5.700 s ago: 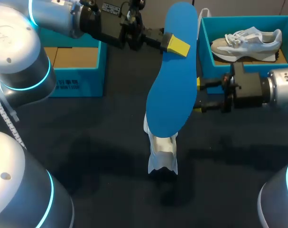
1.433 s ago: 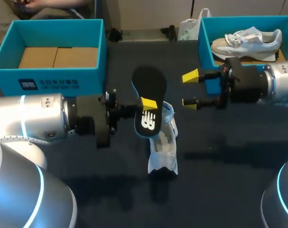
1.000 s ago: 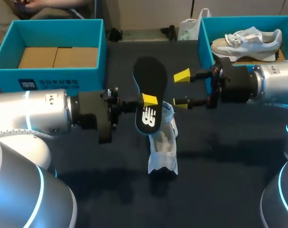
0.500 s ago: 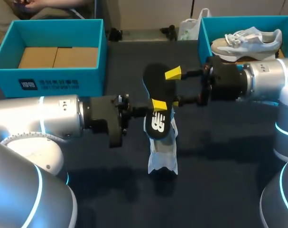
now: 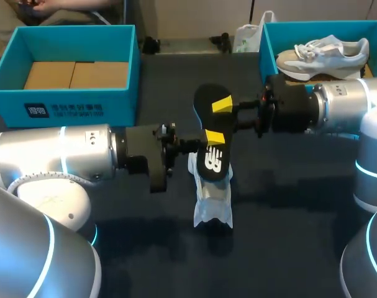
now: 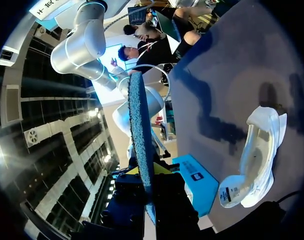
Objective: Take the shoe out of the shoebox, open the shoe tongue, remove and reinsert the insole, then place the shoe into the shoebox
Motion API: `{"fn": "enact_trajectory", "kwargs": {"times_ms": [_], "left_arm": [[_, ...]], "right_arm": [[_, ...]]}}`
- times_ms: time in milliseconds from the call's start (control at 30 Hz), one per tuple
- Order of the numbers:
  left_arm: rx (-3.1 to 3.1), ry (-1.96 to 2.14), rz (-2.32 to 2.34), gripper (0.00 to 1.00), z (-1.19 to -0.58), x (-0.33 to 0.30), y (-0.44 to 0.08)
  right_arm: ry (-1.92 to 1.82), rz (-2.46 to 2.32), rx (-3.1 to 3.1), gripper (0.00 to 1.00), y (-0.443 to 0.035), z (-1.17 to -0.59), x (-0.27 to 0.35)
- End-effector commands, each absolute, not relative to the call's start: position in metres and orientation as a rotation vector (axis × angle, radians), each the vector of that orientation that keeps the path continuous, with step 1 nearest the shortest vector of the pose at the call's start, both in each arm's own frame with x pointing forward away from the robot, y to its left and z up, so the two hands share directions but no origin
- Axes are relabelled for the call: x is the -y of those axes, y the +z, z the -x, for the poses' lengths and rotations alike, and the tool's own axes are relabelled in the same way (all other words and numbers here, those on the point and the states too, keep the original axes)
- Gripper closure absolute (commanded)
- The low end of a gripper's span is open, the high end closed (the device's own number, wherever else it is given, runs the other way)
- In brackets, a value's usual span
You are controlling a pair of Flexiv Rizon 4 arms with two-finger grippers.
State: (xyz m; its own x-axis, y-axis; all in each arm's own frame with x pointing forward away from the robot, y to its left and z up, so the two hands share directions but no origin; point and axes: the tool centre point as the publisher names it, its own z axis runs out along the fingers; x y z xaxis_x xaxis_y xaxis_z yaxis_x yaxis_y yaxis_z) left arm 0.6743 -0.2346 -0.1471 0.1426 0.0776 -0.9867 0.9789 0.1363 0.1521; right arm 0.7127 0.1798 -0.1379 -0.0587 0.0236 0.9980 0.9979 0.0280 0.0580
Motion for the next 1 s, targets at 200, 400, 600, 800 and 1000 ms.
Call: {"fn": "enact_trajectory", "kwargs": {"times_ms": [200, 400, 600, 800, 1000], "left_arm": [[-1.218, -0.961, -1.212, 1.00, -0.670, 0.232, -0.149], [-1.219, -0.967, -1.213, 1.00, -0.668, 0.232, -0.150], [-1.232, -0.977, -1.220, 0.84, -0.666, 0.230, -0.149], [-1.296, -0.997, -1.290, 0.00, -0.668, 0.215, -0.151], [-1.310, -0.980, -1.309, 0.00, -0.675, 0.201, -0.151]], "right_arm": [[-1.227, 1.181, 1.276, 1.00, -0.139, -0.714, -0.180], [-1.230, 1.177, 1.273, 1.00, -0.140, -0.715, -0.180], [-1.229, 1.174, 1.264, 1.00, -0.143, -0.717, -0.180], [-1.222, 1.180, 1.253, 1.00, -0.147, -0.718, -0.175], [-1.214, 1.189, 1.238, 1.00, -0.151, -0.719, -0.170]]}}
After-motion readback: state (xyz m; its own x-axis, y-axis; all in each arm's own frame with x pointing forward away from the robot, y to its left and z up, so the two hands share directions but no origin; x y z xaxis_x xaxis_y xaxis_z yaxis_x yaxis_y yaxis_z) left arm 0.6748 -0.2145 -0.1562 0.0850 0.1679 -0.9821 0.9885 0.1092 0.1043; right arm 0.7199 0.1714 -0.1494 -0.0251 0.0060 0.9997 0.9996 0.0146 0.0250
